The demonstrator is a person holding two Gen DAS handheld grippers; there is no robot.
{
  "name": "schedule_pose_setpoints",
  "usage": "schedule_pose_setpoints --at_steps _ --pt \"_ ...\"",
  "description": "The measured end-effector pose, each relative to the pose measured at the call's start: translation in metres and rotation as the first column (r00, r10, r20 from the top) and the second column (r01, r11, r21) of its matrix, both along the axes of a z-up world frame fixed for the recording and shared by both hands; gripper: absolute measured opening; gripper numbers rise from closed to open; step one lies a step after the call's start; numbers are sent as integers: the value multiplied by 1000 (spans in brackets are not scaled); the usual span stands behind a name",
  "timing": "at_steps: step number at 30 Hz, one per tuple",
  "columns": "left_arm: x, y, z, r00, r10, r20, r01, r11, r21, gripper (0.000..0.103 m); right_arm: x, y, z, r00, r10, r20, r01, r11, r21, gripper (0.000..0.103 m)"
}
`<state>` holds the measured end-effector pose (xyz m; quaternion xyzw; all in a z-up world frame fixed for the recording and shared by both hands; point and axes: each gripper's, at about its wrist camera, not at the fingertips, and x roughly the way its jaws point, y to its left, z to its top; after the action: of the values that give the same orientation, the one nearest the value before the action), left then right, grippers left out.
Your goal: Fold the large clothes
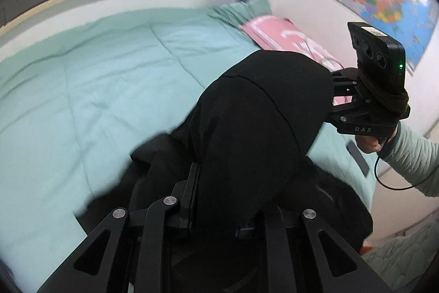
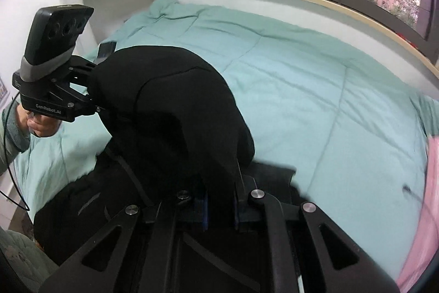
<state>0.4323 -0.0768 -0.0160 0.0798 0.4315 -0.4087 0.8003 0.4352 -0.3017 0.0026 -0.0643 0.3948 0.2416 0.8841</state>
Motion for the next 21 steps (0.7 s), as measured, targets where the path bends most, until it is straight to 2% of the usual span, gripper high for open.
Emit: schedule_pose_setpoints --at_steps 3,7,10,13,19,21 --pt "-39 -5 -26 1000 -6 -11 7 999 48 19 -39 10 -22 1000 -11 -15 11 1000 -16 16" --pt "-78 -8 -72 1000 -15 3 15 995 95 19 -79 20 -68 999 -13 -36 11 998 -65 16" --pt "-97 -3 -99 1000 5 27 -7 998 63 20 -103 33 -101 1000 -13 -13 12 994 -110 17" --pt "-110 4 -117 998 47 47 -48 999 16 22 -118 43 -122 1000 -16 23 19 989 -145 22" --pt "-138 18 -127 987 103 121 -100 995 -30 24 -148 55 -142 995 -30 94 48 980 -193 28" --pt "-146 28 -126 986 124 113 -120 992 -45 32 -166 56 -147 993 -43 111 64 979 -195 29"
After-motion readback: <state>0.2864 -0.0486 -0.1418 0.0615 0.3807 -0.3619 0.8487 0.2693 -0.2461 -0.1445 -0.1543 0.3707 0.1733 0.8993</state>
